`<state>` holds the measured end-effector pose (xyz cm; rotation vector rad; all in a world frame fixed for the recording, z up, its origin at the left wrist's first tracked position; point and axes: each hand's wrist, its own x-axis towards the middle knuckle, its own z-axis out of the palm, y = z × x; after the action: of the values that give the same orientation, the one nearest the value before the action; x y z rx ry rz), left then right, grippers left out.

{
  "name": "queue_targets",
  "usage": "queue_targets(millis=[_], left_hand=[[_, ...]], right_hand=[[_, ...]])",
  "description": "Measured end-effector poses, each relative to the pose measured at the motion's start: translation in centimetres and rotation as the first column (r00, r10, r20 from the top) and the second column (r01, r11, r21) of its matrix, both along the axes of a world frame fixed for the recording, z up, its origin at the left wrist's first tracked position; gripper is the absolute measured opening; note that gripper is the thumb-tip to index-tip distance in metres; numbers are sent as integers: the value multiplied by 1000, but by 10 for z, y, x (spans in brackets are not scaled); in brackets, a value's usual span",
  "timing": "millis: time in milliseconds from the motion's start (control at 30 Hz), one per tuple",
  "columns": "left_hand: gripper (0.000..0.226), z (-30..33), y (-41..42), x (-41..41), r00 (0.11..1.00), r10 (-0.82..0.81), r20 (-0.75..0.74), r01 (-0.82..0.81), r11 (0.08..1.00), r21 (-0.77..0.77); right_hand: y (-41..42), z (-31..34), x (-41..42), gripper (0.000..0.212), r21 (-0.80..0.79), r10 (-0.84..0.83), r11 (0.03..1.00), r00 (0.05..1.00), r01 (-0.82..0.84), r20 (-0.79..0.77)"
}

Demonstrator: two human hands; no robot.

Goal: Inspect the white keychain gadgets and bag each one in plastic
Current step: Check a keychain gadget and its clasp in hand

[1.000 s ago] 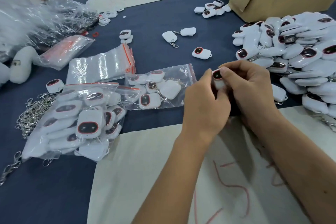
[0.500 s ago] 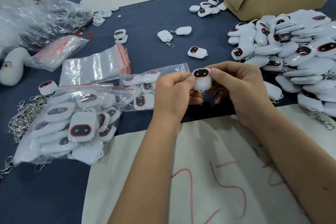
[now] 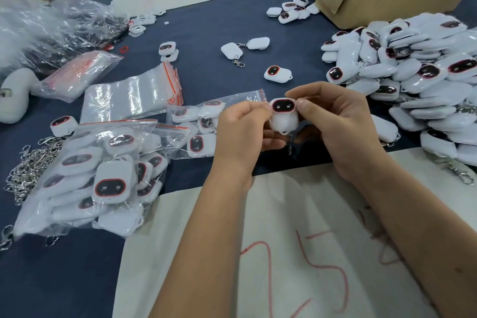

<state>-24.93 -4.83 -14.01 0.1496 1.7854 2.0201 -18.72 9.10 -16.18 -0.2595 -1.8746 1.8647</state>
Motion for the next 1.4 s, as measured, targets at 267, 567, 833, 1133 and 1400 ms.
queue_targets(millis=[267,567,833,1133,1400], left_hand=[[7,-5,-9,-4,964,-59,-259,43,997,-65],[30,-2,-9,-3,850,-22,-527,-49,992,-120],[20,-6,-7,-5,834,-9,-551,-72,989,-125],[18,-8,-10,-6,910,-88,-406,58,995,-87],[24,-8,-9,-5,910,-102,-402,67,993,-99]], right_hand=[[-2,1,1,21,43,58,998,995,-55,-82],[-2,1,-1,21,89,66,995,990,-55,-127],[-1,0,-2,25,72,100,993,985,-91,-140],[3,-3,-3,12,89,65,994,996,-59,-60],[2,-4,-3,10,120,30,993,998,-24,-49]])
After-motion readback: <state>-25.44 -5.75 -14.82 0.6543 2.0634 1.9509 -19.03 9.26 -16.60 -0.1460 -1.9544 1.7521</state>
